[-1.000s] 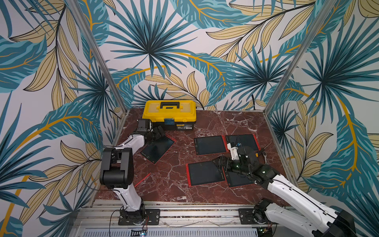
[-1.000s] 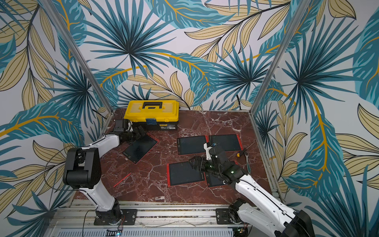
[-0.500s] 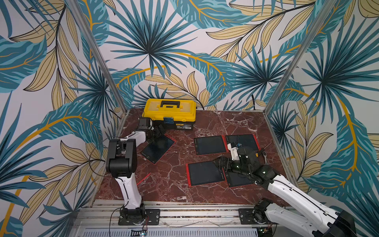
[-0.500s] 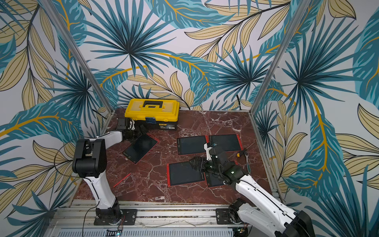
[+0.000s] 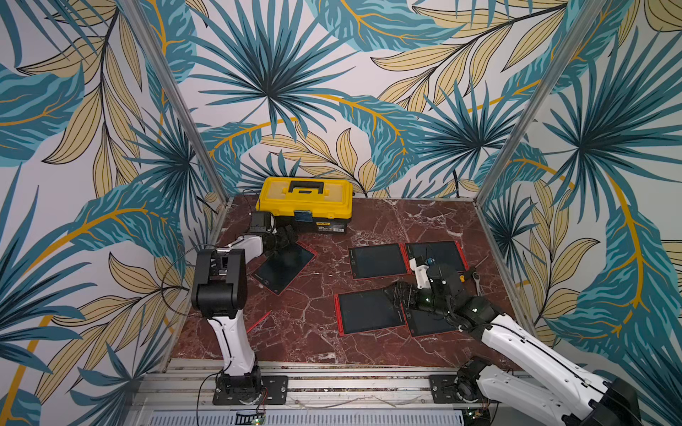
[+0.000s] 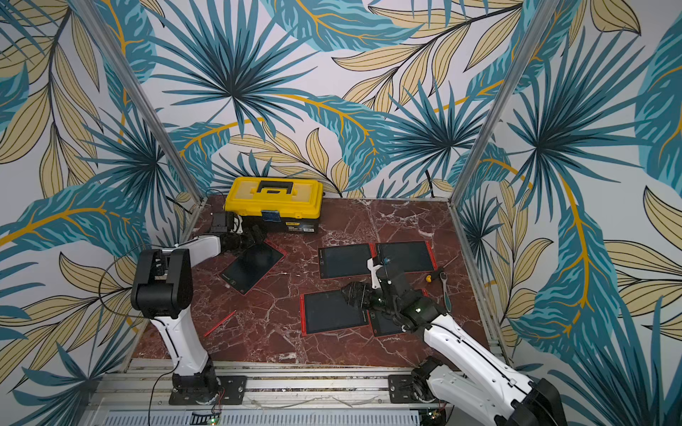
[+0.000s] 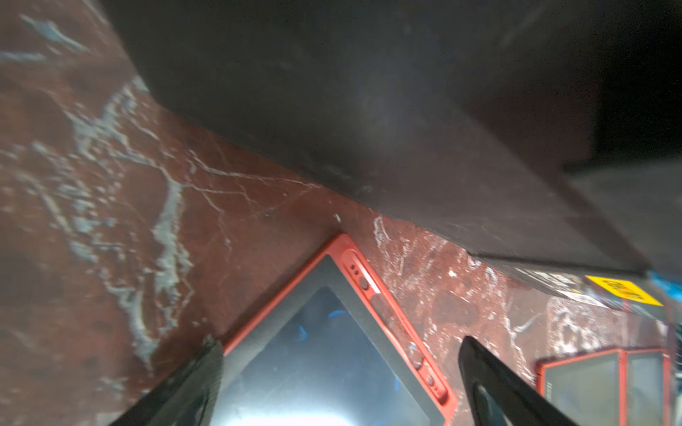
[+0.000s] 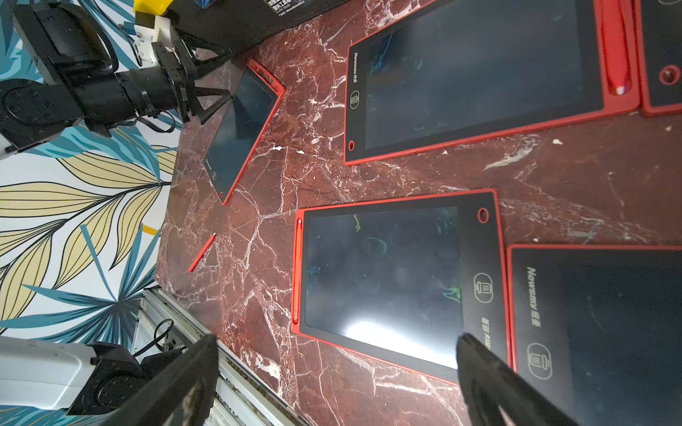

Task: Place the stylus back onto the writing tablet
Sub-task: Adjust the writing tablet at the center of the board.

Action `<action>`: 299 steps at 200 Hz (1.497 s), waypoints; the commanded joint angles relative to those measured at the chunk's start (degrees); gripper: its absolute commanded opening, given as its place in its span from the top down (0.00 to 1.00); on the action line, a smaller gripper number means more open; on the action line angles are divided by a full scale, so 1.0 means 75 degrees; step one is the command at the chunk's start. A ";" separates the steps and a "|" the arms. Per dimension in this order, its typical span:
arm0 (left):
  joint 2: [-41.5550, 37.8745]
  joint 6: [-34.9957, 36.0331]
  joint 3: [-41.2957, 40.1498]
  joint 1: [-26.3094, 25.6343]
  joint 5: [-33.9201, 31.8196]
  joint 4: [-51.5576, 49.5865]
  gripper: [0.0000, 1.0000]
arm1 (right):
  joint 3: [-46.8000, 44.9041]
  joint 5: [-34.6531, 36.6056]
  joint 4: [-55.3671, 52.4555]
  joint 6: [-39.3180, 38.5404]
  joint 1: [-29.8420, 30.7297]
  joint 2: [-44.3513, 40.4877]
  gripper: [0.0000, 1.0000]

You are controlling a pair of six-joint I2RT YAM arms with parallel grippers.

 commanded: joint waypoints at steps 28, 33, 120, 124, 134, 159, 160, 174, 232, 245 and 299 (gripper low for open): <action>0.0074 0.0193 0.0490 0.0099 -0.0485 -0.0050 0.00 | -0.0214 0.0070 0.0055 0.0107 0.0035 -0.0077 0.00; 0.0097 0.0181 0.0541 0.0097 -0.0496 -0.0098 0.00 | -0.0203 0.0053 0.0050 0.0112 0.0033 -0.0078 0.00; 0.0253 0.0297 0.0386 -0.0016 0.0585 -0.0196 0.00 | -0.0236 0.0017 0.0066 0.0167 0.0032 -0.0125 0.01; 0.0255 0.0309 0.0358 -0.0023 0.0636 -0.0191 0.00 | -0.0240 0.0012 0.0070 0.0181 0.0031 -0.0132 0.00; 0.0248 0.0318 0.0308 -0.0041 0.0723 -0.0190 0.00 | -0.0245 -0.0002 0.0088 0.0195 0.0041 -0.0133 0.00; 0.0226 0.0388 0.0191 -0.0123 0.0936 -0.0190 0.00 | -0.0262 -0.0033 0.0093 0.0217 0.0041 -0.0160 0.00; 0.0227 0.0396 0.0183 -0.0123 0.0939 -0.0190 0.00 | -0.0261 -0.0034 0.0093 0.0217 0.0041 -0.0160 0.00; 0.0215 0.0444 0.0121 -0.0190 0.1116 -0.0192 0.00 | -0.0266 -0.0034 0.0093 0.0229 0.0035 -0.0172 0.00; -0.0051 0.0590 -0.0268 -0.0791 0.1302 -0.0394 0.03 | -0.0342 -0.0067 0.0129 0.0278 0.0049 -0.0231 0.00; -0.0171 0.0589 -0.0437 -0.0921 0.1261 -0.0411 0.03 | -0.0357 -0.0072 0.0128 0.0283 0.0053 -0.0235 0.00; -0.0833 0.0465 -0.1436 -0.1302 0.1227 -0.0425 0.04 | -0.0409 -0.0093 0.0093 0.0265 0.0053 -0.0312 0.00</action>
